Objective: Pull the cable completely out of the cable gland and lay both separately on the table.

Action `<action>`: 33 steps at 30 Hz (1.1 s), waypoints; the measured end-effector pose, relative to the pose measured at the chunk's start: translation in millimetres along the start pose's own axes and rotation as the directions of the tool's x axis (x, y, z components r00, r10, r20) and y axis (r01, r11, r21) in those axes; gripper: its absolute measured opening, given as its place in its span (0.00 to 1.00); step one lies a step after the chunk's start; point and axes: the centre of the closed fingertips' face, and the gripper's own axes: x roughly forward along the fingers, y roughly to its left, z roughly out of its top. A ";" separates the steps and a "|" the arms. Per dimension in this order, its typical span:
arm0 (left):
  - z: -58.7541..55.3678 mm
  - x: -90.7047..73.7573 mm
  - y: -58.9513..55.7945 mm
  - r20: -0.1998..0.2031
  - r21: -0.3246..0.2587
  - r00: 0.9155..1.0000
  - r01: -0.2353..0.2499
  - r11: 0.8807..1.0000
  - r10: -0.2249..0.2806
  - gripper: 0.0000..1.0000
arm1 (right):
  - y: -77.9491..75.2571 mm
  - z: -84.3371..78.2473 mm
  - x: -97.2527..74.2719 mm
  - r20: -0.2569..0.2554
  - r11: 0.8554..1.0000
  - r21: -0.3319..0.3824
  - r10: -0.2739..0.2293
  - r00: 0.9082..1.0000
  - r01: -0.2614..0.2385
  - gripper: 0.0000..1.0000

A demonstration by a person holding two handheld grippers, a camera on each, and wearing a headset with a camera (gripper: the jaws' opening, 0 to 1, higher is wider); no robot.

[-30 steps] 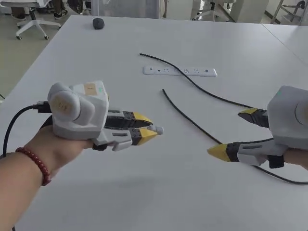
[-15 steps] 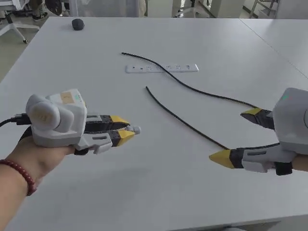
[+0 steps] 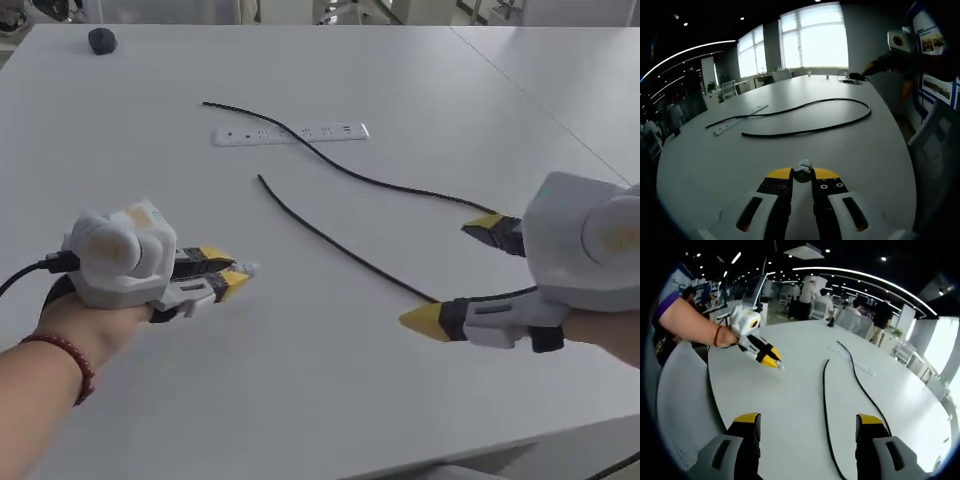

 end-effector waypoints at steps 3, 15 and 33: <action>-5.6 5.5 -1.4 -0.009 -0.010 1.000 0.000 1.000 0.000 0.15 | -4.3 -0.9 -0.3 -0.004 1.000 0.003 -0.007 1.000 0.007 0.77; -21.6 9.7 0.4 -0.049 -0.006 0.999 -0.022 1.000 0.022 0.15 | -4.7 -5.5 0.7 -0.016 1.000 -0.002 -0.010 1.000 0.010 0.75; -20.5 1.6 5.0 0.015 -0.053 0.999 -0.049 0.997 0.050 0.22 | -0.9 -5.2 2.8 -0.018 1.000 0.004 -0.002 1.000 0.002 0.72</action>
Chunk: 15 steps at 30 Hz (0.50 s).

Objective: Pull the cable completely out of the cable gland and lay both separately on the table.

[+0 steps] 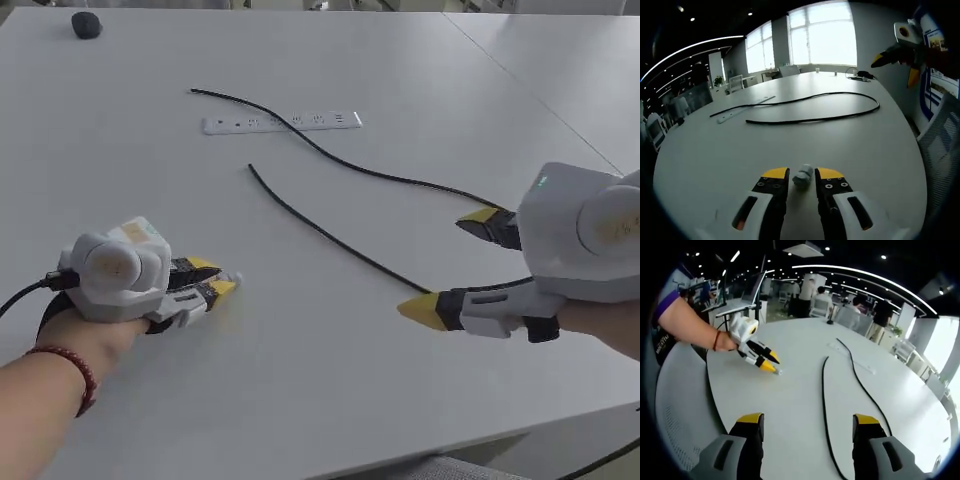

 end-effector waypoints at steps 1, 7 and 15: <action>0.6 -1.3 1.3 -0.004 0.002 1.000 -0.006 1.000 0.006 0.27 | 0.6 0.1 0.8 -0.002 1.000 0.000 0.001 1.000 -0.001 0.72; 7.8 -14.1 5.3 0.005 0.012 1.000 -0.011 1.000 0.011 0.26 | 3.2 1.7 2.7 0.004 1.000 -0.004 0.008 1.000 -0.008 0.72; 15.7 -47.1 16.7 0.047 0.002 0.997 -0.054 0.999 0.054 0.36 | 5.0 4.7 4.9 0.020 1.000 0.006 0.014 1.000 -0.014 0.71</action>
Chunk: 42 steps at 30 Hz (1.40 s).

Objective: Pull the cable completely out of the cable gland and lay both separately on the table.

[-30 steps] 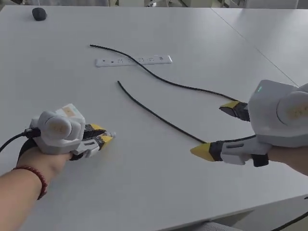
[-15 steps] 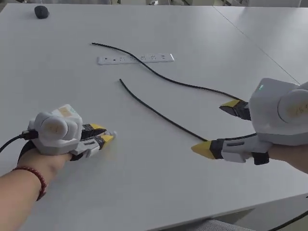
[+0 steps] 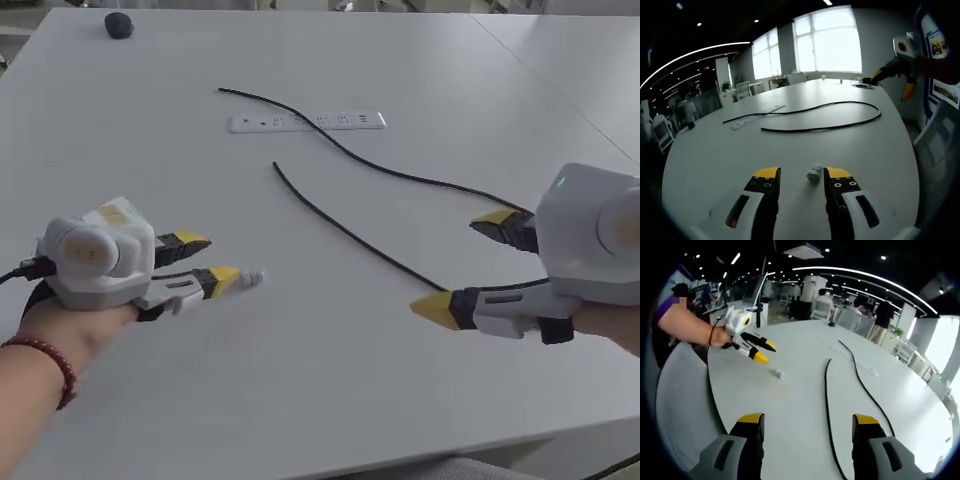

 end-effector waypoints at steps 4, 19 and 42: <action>16.4 -22.3 -0.6 0.054 0.023 0.999 -0.004 1.000 0.003 0.46 | 3.1 1.1 1.8 0.006 1.000 0.001 0.006 1.000 -0.006 0.71; 50.4 -89.3 -17.2 0.202 -0.063 0.979 -0.016 0.998 0.029 0.99 | 9.2 4.0 -0.9 0.031 1.000 0.021 0.016 0.999 -0.017 0.71; 17.3 -176.1 -14.9 0.214 -0.244 0.951 -0.170 0.955 0.224 1.00 | 25.7 -5.6 -26.9 0.204 0.984 0.156 0.053 0.978 -0.086 0.74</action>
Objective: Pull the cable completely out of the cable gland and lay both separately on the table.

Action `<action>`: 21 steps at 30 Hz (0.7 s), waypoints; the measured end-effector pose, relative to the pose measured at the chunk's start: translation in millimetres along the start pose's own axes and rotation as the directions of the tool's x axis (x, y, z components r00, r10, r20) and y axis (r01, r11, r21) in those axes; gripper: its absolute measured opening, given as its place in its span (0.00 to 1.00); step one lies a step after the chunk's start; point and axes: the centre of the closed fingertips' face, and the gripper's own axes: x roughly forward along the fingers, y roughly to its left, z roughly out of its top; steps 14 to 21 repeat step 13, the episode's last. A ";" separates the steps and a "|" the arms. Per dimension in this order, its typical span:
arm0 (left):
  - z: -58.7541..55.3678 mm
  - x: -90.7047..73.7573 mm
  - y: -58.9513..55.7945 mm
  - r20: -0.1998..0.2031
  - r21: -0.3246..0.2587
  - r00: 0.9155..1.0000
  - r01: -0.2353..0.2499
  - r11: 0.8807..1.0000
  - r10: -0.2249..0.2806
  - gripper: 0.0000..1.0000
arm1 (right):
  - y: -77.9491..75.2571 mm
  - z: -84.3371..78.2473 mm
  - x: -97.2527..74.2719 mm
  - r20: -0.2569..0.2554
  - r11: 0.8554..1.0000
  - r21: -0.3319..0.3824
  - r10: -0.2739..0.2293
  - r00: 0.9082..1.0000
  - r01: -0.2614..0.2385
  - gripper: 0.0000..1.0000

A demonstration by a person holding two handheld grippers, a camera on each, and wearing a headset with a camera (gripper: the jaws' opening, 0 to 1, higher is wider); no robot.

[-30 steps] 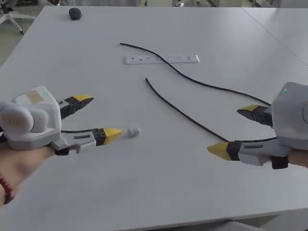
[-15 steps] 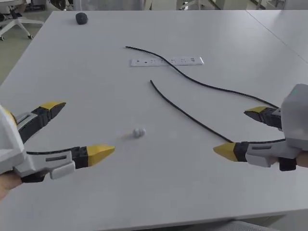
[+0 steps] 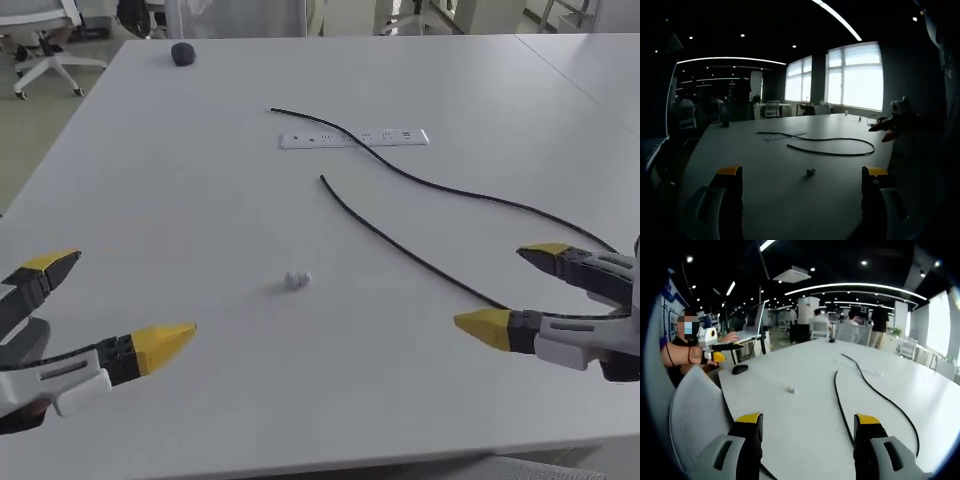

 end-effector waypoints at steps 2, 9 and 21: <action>-0.9 -0.6 -1.4 -0.005 0.018 1.000 0.005 1.000 -0.005 1.00 | -0.3 -4.7 -2.0 -0.012 1.000 0.002 -0.002 1.000 0.002 0.74; -2.6 -0.3 -5.4 -0.028 0.026 0.999 0.020 0.999 -0.019 1.00 | -1.0 -5.8 -6.0 -0.008 1.000 -0.004 -0.008 1.000 0.008 0.74; -3.6 0.5 -12.5 -0.036 0.026 0.999 0.034 0.999 -0.033 1.00 | -0.2 -8.8 -6.4 -0.023 1.000 -0.007 -0.004 1.000 0.004 0.74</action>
